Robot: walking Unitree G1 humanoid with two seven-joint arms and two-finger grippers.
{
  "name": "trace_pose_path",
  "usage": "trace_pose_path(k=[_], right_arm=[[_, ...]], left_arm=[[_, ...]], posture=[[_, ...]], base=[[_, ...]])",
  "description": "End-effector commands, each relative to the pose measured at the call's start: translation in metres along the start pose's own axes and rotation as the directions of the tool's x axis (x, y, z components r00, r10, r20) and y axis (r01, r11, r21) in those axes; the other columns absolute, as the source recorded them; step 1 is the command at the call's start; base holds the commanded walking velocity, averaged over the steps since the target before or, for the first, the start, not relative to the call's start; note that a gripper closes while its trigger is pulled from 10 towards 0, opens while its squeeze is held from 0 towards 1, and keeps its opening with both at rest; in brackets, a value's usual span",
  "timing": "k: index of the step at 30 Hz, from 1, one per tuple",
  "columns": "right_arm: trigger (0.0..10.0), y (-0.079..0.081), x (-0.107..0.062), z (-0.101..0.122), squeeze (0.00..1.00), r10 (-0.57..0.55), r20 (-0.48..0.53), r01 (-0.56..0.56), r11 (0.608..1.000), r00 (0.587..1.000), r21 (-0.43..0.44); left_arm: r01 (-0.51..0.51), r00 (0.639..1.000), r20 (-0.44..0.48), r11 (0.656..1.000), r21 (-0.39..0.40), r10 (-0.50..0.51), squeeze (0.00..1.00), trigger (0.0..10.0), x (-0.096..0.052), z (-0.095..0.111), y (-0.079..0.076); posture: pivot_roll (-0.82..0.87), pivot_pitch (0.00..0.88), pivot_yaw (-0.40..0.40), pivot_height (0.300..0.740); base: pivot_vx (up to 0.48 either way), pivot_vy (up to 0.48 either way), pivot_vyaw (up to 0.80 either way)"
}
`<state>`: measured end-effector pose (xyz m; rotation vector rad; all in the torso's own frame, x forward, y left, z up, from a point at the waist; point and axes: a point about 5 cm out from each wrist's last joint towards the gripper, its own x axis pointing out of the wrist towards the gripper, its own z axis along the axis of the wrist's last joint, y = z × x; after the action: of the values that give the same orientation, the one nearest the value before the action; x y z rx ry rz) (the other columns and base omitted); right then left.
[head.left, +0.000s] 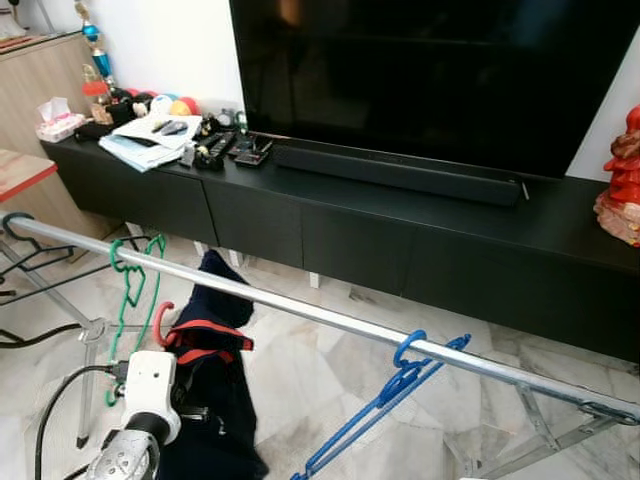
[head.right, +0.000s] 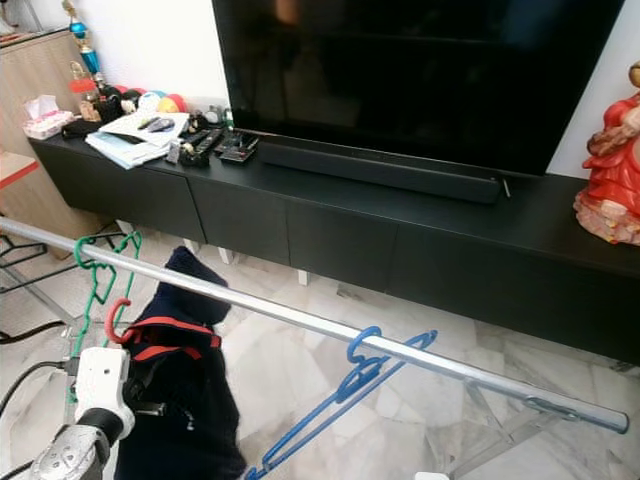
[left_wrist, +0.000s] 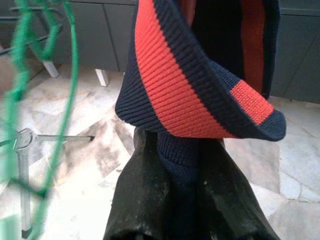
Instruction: Hang hanger
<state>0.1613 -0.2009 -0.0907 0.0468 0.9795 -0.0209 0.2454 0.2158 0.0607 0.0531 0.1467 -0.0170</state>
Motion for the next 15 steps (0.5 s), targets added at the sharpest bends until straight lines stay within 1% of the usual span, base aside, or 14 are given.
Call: trace_pose_path(k=[1,15], right_arm=[[10.0,0.0040,0.0000,-0.0038,0.00,0.010,-0.015,-0.010,1.000,1.000,0.004],[10.0,0.0039,0.0001,-0.0035,0.00,0.007,-0.015,-0.007,1.000,1.000,0.006]], left_arm=[[-0.007,0.999,0.048,1.000,0.019,0.006,0.00,10.0,0.0000,0.0095,0.0039],[0.012,0.999,0.045,1.000,0.022,-0.013,0.00,10.0,-0.0001,0.0084,0.0001]], posture=[[0.07,0.046,0.035,0.740],[0.07,0.052,0.035,0.740]], base=[[0.000,0.311,0.00],[0.000,0.302,0.00]])
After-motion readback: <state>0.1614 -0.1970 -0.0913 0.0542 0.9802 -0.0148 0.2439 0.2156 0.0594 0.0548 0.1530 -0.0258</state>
